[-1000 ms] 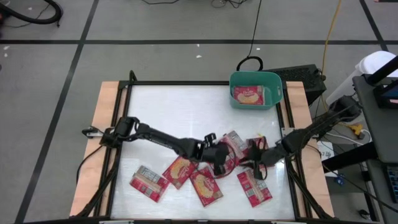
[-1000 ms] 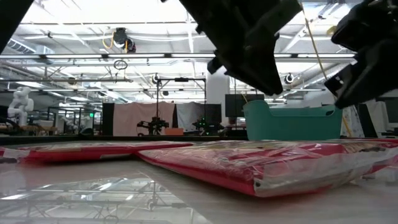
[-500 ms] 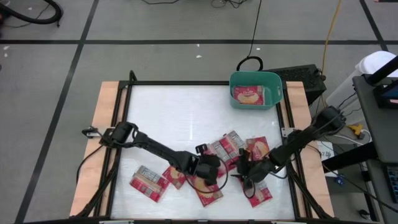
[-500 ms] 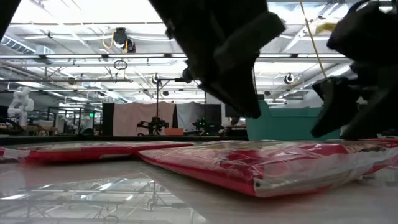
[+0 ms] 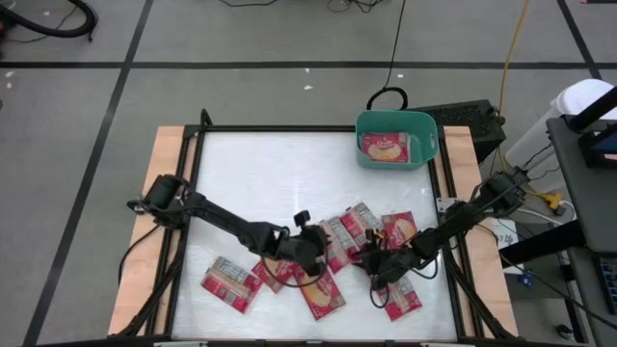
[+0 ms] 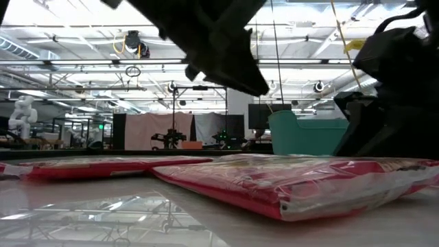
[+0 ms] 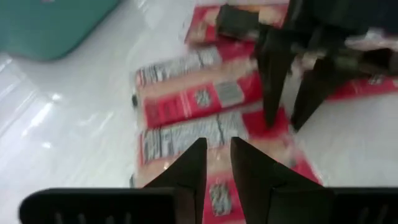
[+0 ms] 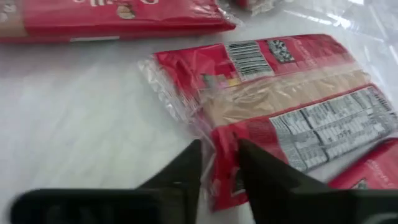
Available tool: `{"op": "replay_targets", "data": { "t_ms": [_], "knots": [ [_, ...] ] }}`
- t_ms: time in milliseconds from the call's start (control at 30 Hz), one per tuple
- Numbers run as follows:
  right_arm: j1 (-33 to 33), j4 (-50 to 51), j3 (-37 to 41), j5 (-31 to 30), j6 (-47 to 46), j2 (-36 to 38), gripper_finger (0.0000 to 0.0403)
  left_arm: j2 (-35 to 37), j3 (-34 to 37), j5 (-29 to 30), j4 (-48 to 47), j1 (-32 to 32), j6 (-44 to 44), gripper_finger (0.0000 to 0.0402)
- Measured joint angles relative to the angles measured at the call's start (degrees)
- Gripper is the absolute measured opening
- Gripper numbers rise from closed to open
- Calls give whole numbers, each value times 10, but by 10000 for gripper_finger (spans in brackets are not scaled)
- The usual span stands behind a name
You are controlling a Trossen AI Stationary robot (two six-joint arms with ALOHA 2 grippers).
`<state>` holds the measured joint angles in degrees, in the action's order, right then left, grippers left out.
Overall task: Sort popcorn bags into baskets
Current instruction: Put the red popcorn bag into the green bin
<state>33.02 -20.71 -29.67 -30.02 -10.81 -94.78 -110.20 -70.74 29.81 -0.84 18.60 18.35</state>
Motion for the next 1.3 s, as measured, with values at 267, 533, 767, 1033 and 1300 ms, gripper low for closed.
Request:
{"op": "replay_targets", "data": {
  "t_ms": [267,533,767,1033,1300],
  "knots": [
    [-22,-28,4,-11,31,22,12,4,50,-32,100,-6,-25,76],
    [-56,-35,3,-12,35,90,3,4,51,-30,111,14,-94,77],
    [-91,-25,2,-12,28,149,1,4,50,45,83,23,-155,78],
    [-130,9,3,3,25,216,0,4,50,124,80,25,-179,158],
    [-188,24,3,43,25,257,0,4,50,138,79,-4,-162,280]
  ]
}}
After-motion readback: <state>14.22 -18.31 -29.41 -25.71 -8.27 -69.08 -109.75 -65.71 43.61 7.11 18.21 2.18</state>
